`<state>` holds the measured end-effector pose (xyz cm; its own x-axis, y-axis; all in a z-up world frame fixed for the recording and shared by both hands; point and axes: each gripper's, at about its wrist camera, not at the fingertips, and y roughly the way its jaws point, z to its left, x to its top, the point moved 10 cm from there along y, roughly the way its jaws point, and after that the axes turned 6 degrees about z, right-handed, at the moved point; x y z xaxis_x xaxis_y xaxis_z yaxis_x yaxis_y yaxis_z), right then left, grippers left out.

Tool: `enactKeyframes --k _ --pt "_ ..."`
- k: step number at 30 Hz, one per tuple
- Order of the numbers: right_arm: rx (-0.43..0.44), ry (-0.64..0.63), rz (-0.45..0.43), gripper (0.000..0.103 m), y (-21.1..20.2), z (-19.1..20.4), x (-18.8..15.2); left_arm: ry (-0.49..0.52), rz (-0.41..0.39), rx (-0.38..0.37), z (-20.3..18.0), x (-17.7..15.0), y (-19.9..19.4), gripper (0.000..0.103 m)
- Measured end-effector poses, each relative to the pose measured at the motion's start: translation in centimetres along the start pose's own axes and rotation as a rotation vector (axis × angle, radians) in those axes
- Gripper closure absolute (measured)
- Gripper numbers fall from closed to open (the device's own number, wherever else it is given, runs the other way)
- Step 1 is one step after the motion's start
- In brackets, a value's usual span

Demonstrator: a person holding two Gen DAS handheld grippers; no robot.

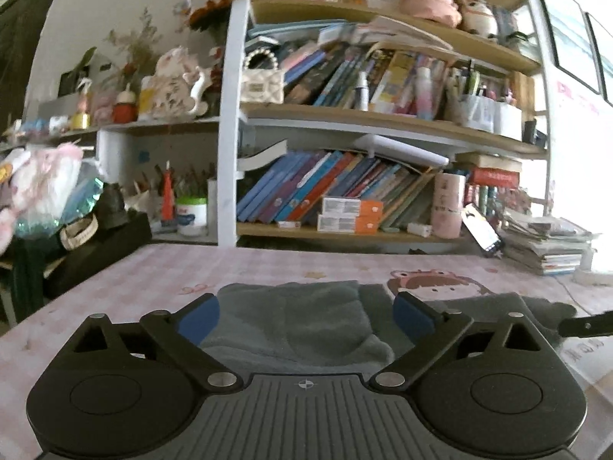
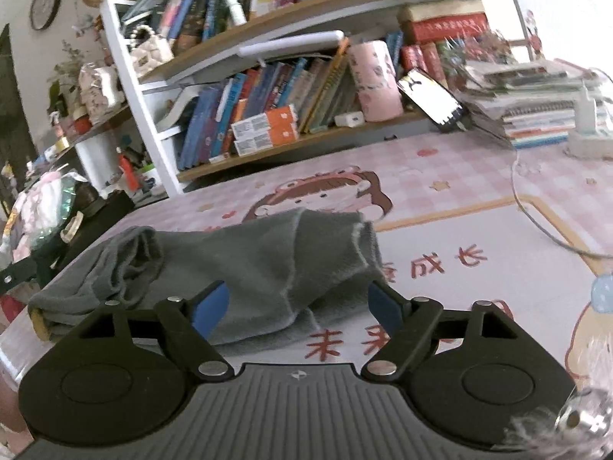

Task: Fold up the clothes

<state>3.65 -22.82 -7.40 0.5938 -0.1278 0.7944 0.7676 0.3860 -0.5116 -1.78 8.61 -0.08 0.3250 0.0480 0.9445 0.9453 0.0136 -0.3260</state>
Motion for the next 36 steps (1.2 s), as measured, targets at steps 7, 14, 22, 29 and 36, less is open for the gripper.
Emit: enactKeyframes --k 7,14,22,29,36 --pt "0.044 0.070 0.076 0.024 0.6 0.0 -1.7 -0.096 0.027 -0.006 -1.1 -1.0 -2.2 0.003" --pt "0.048 0.032 0.107 0.024 0.6 1.6 -2.3 -0.087 0.079 -0.051 -3.0 -3.5 -2.4 0.000" --pt "0.012 0.045 0.119 0.024 1.0 1.7 -2.1 -0.054 0.026 -0.069 -2.4 -3.5 -3.5 0.000" --pt "0.003 0.064 0.130 0.024 1.5 1.8 -1.9 -0.065 0.041 -0.078 -2.3 -4.1 -3.4 0.000" --pt "0.021 0.132 0.145 0.023 1.8 1.4 -1.3 -0.056 0.009 -0.062 -1.5 -3.8 -4.1 0.000"
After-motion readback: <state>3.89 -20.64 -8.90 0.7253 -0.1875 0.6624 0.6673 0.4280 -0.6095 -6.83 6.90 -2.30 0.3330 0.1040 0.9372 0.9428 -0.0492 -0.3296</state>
